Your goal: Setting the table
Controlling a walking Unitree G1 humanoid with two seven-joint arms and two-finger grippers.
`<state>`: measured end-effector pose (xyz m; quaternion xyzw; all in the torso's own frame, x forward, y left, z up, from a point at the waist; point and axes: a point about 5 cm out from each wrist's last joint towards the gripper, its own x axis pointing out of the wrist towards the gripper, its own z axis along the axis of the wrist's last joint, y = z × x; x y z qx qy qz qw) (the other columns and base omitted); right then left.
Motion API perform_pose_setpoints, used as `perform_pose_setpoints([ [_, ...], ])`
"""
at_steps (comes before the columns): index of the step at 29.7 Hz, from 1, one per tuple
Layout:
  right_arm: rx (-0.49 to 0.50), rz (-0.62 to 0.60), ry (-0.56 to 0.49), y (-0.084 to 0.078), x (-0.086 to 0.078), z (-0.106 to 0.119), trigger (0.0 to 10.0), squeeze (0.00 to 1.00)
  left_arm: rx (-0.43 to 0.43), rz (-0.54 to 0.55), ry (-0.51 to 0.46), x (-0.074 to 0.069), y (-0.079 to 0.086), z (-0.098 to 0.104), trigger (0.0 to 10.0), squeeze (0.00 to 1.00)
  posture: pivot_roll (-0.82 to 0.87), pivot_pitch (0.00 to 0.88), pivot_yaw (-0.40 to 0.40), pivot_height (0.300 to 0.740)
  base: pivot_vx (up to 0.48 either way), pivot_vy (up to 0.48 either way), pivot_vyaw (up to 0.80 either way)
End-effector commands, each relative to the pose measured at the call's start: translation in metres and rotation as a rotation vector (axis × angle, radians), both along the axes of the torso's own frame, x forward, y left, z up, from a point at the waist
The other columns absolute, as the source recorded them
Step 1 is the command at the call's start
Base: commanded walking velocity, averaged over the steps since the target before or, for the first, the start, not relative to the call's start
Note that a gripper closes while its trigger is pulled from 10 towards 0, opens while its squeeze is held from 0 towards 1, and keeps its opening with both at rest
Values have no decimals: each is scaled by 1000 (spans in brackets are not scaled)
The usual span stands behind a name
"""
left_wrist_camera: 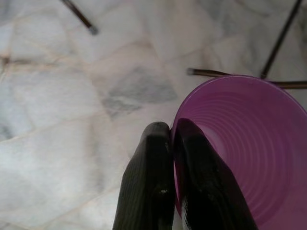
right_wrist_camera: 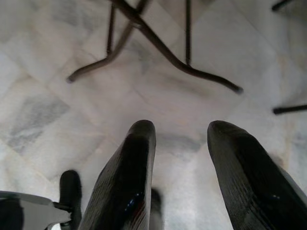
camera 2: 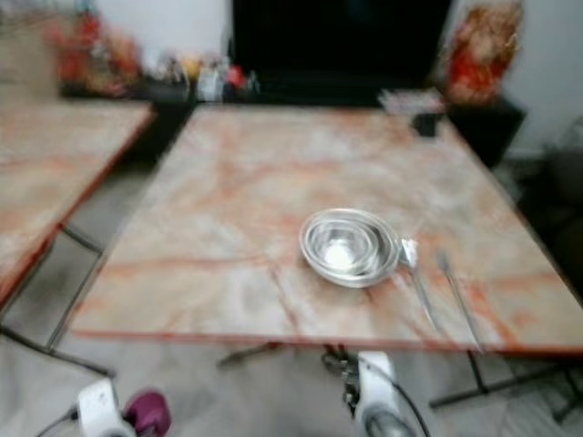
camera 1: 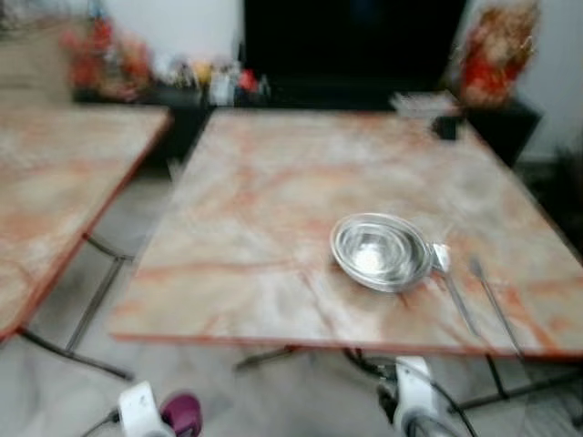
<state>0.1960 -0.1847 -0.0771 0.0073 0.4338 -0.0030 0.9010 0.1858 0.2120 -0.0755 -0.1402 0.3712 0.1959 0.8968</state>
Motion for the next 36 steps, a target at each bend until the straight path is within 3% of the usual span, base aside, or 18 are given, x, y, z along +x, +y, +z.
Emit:
perform_pose_setpoints([
  [1,-14,-21,15,-9,-4,-1,10000,0,-17,-9,-5,2,-7,0,10000,0,-26,0,-6,732,0,0,0],
  [22,-16,-19,17,-9,-5,-1,10000,0,-21,-13,-4,1,-8,-1,10000,0,-30,0,-3,732,0,0,0],
  [28,-18,-19,22,-8,-6,-2,10000,0,28,26,9,-8,4,-2,10000,0,-27,0,0,732,0,0,0],
  [30,-18,-17,24,-7,-6,-3,10000,0,97,114,12,-17,22,-1,10000,0,-22,0,-1,732,0,0,0],
  [33,-18,-16,25,-7,-7,-3,10000,0,113,129,13,-19,26,0,10000,0,-22,0,-1,732,0,0,0],
  [34,-18,-14,28,-7,-7,-3,10000,0,219,203,9,-23,47,6,10000,0,-8,0,-4,732,0,0,0],
  [35,-19,-6,34,-5,-8,-4,10000,0,404,352,-8,-32,83,21,10000,0,-6,0,-4,732,0,0,0],
  [36,-18,-5,35,-5,-8,-4,10000,0,462,399,-22,-34,94,28,10000,0,0,0,-7,732,0,0,0],
])
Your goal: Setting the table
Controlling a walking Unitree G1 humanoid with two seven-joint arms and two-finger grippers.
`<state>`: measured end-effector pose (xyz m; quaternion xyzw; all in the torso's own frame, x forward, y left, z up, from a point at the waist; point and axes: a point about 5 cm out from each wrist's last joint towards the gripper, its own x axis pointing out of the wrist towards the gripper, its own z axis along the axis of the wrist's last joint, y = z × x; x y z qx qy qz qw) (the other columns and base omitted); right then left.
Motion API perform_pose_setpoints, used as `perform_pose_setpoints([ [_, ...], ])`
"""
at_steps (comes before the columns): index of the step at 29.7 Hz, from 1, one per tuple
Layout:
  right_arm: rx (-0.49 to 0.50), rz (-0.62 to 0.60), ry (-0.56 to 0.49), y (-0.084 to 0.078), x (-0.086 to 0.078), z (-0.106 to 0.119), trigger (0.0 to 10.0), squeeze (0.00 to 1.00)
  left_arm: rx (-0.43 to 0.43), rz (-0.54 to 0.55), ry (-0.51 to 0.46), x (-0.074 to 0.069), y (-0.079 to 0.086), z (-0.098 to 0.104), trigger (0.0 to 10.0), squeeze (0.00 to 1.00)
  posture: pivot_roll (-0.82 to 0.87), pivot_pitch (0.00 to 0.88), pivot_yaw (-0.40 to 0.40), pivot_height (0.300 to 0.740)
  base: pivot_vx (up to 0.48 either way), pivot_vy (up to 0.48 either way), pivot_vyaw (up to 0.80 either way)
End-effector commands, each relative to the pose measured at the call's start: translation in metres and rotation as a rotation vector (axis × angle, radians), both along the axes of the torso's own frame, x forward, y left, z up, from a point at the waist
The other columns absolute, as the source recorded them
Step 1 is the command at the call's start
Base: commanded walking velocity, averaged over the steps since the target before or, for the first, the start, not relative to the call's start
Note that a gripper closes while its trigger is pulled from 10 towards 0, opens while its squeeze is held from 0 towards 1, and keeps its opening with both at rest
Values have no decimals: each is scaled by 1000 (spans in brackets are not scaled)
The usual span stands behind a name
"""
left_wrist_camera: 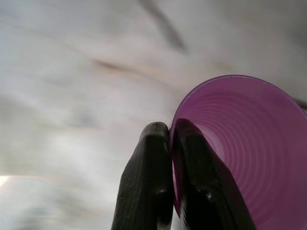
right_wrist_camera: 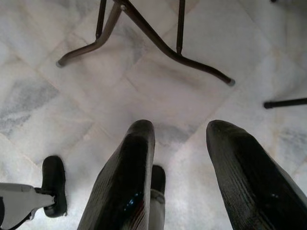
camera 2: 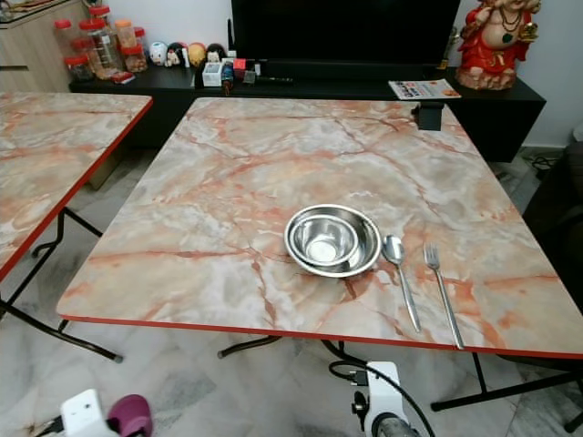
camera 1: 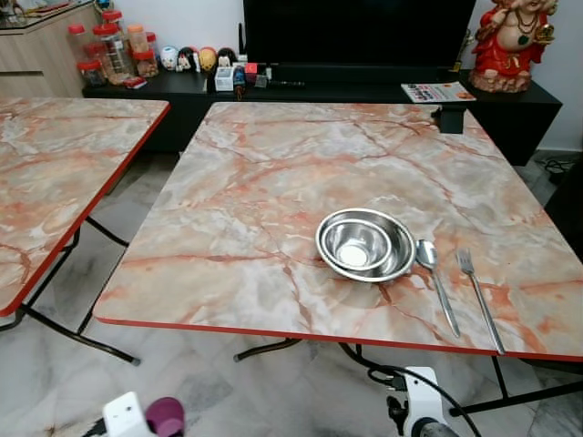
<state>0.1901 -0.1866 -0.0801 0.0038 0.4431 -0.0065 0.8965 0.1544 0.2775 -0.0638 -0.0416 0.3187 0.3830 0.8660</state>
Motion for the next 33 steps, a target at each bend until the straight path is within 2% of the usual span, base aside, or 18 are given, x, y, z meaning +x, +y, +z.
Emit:
perform_pose_setpoints([
  [1,-9,-2,15,-3,-2,-1,10000,0,161,116,-46,-2,32,19,10000,0,0,0,-7,732,0,0,0],
  [2,-9,3,16,-2,-2,-1,10000,0,265,164,-81,-1,47,32,10000,0,3,0,-9,732,0,0,0],
  [5,-8,5,16,-2,-1,-1,10000,0,371,198,-107,1,59,46,10000,0,5,0,-10,732,0,0,0],
  [7,-7,6,14,-1,-1,-1,10000,0,490,226,-148,7,72,64,10000,0,14,0,-15,732,0,0,0],
  [11,-7,17,16,0,0,0,10000,0,780,208,-286,34,85,116,10000,0,18,0,-16,732,0,0,0],
  [12,-7,16,16,0,0,0,10000,0,794,211,-305,36,85,120,10000,0,18,0,-16,732,0,0,0],
  [15,-5,15,15,0,1,0,10000,0,851,155,-537,69,79,168,10000,0,12,0,-13,732,0,0,0],
  [16,-5,14,14,1,1,0,10000,0,879,84,-651,86,68,193,10000,0,10,0,-13,732,0,0,0],
  [18,-5,12,14,1,1,0,10000,0,896,55,-699,94,63,206,10000,0,11,0,-13,732,0,0,0],
  [19,-6,11,14,0,1,0,10000,0,921,-21,-808,111,48,235,10000,0,10,0,-11,732,0,0,0],
  [20,-6,11,14,0,1,0,10000,0,924,-60,-857,119,41,247,10000,0,10,0,-11,732,0,0,0],
  [23,-6,9,16,0,0,-1,10000,0,883,-212,-962,141,15,274,10000,0,9,0,-5,732,0,0,0],
  [25,-4,7,17,2,-1,-1,10000,0,669,-382,-1014,165,-12,283,10000,0,5,0,-1,732,0,0,0],
  [28,-1,3,17,3,-1,-1,10000,0,443,-549,-1041,181,-42,287,10000,0,-1,0,5,732,0,0,0],
  [30,2,-5,16,3,-3,-2,10000,0,327,-611,-1037,187,-59,289,10000,0,-13,11,17,732,0,0,0],
  [31,2,-5,16,3,-3,-2,10000,0,327,-611,-1037,187,-59,289,10000,0,-13,11,17,732,0,0,0],
  [32,2,-13,22,2,-7,-4,10000,0,191,-645,-1018,194,-74,287,10000,0,-18,25,24,732,0,0,0],
  [33,2,-16,25,1,-9,-4,10000,0,127,-663,-1009,196,-80,286,10000,0,-19,28,26,732,0,0,0],
])
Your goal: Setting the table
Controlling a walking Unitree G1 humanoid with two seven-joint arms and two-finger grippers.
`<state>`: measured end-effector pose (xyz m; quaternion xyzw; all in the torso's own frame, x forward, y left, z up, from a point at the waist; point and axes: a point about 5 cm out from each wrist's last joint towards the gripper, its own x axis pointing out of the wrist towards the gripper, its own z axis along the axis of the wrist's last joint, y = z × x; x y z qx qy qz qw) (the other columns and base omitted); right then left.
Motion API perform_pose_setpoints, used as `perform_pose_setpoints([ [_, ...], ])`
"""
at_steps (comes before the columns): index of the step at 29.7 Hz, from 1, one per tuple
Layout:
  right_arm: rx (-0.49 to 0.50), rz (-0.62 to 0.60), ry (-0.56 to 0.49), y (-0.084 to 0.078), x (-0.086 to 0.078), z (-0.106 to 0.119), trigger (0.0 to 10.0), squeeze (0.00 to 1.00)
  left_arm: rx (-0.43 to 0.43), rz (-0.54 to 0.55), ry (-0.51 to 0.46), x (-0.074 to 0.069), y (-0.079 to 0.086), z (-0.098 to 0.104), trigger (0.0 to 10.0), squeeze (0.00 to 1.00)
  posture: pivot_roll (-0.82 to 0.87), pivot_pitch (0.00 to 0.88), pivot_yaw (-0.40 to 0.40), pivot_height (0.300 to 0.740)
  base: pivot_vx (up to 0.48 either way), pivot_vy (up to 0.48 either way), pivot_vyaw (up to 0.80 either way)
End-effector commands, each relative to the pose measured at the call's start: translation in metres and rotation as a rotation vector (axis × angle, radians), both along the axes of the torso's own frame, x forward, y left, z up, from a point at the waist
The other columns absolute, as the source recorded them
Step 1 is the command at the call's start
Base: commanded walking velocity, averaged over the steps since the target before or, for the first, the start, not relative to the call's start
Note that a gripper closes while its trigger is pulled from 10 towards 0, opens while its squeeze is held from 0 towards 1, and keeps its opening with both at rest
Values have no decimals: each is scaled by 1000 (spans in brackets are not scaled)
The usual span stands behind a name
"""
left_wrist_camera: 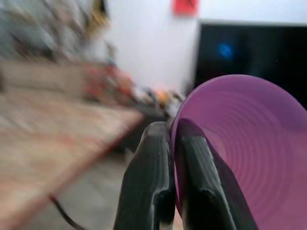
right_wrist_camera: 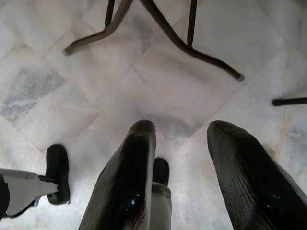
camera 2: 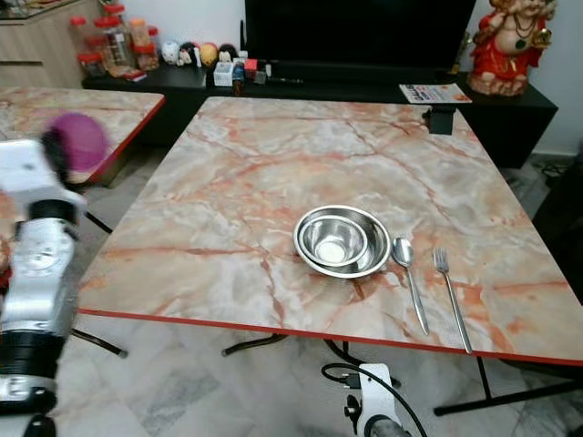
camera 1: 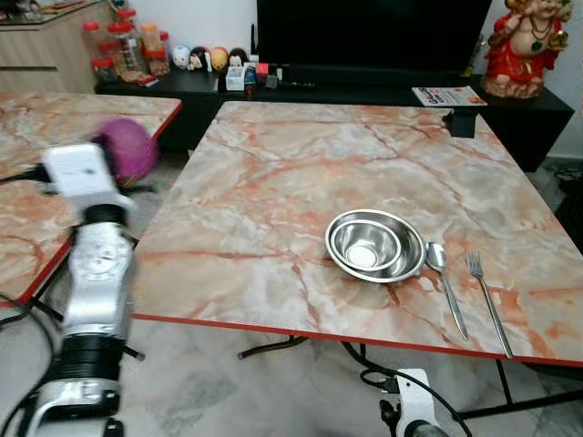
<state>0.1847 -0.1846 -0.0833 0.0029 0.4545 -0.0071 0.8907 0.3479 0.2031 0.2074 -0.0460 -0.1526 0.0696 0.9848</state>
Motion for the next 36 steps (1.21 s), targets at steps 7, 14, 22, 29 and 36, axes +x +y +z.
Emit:
perform_pose_setpoints([
  [7,-2,-49,42,-5,-26,-10,10000,0,-264,-224,167,21,-37,9,10000,0,-36,55,57,732,0,0,0],
  [14,9,-69,39,-1,-25,-11,10000,0,-158,-444,408,30,-72,2,10000,0,-39,52,80,732,0,0,0],
  [22,19,-77,19,3,-18,-8,10000,0,-35,-493,581,36,-92,-16,10000,0,-34,42,93,732,0,0,0],
  [29,22,-78,20,4,-17,-8,10000,0,50,-512,622,46,-103,-11,10000,0,-20,37,106,732,0,0,0],
  [36,29,-99,27,7,-19,-9,10000,0,124,-583,694,52,-117,-15,10000,0,-23,29,126,732,0,0,0],
])
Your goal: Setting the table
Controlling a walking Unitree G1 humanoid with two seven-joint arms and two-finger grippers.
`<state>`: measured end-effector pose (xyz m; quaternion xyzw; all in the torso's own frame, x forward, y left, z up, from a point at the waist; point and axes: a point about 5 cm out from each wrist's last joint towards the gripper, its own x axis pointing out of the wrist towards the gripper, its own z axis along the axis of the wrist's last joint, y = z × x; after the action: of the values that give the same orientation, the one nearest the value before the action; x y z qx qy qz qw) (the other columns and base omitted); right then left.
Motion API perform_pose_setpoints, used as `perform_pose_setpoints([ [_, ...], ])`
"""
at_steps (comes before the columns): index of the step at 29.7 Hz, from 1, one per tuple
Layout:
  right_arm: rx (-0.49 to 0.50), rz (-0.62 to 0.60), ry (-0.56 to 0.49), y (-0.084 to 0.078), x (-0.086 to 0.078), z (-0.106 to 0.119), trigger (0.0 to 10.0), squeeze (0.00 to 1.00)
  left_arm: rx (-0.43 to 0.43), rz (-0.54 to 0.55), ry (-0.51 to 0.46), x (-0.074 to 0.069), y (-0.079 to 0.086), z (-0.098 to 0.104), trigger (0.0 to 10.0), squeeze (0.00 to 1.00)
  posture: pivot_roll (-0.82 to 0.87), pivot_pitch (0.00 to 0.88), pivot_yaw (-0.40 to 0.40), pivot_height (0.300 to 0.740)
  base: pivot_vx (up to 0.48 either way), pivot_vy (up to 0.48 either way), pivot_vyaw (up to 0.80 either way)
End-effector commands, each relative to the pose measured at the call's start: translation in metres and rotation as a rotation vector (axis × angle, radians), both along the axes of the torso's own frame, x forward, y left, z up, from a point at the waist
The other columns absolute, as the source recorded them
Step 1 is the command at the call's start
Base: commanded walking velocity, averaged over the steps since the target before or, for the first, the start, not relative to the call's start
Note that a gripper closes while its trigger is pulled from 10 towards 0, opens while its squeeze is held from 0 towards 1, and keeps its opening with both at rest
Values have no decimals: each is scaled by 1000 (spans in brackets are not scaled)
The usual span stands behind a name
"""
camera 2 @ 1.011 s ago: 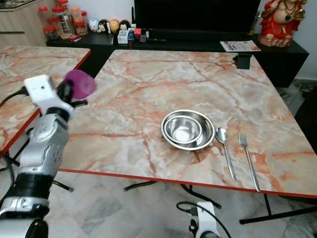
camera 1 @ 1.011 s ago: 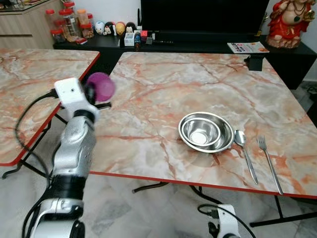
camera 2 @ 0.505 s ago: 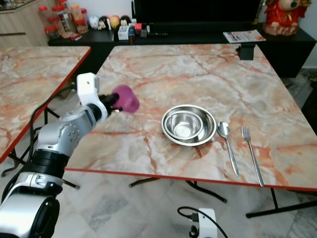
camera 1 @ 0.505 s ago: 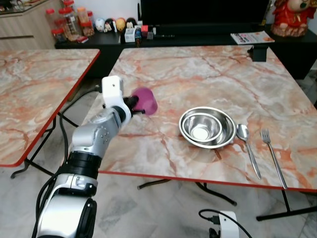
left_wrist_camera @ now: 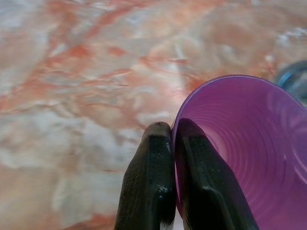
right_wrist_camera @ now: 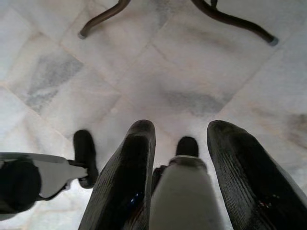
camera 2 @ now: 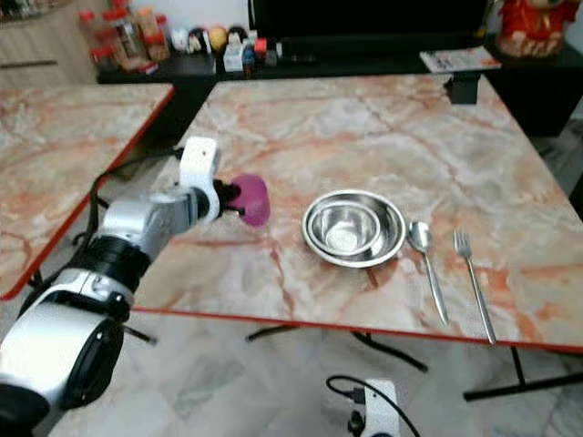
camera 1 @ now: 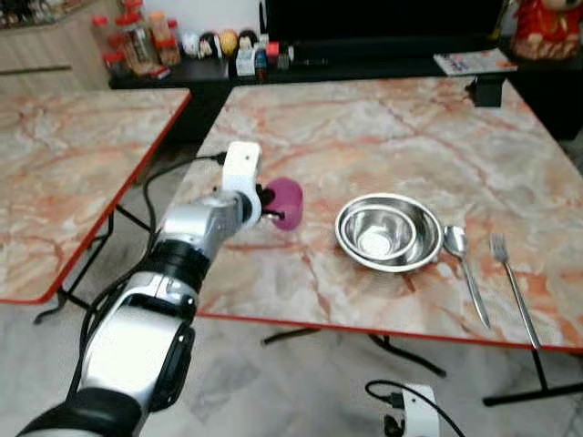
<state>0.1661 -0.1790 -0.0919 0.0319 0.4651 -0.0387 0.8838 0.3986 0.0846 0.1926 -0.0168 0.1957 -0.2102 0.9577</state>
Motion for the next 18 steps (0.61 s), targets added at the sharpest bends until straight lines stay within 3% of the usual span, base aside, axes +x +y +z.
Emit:
perform_pose_setpoints([
  [1,7,-19,1,1,0,0,10000,0,53,-13,9,0,1,-2,10000,0,-22,29,129,732,0,0,0],
  [10,8,-27,5,2,-1,-1,10000,0,74,-10,22,4,4,-6,10000,0,-21,21,132,732,0,0,0],
  [18,4,-30,1,0,1,0,10000,0,-6,-19,73,4,1,-12,10000,0,-27,15,129,732,0,0,0],
])
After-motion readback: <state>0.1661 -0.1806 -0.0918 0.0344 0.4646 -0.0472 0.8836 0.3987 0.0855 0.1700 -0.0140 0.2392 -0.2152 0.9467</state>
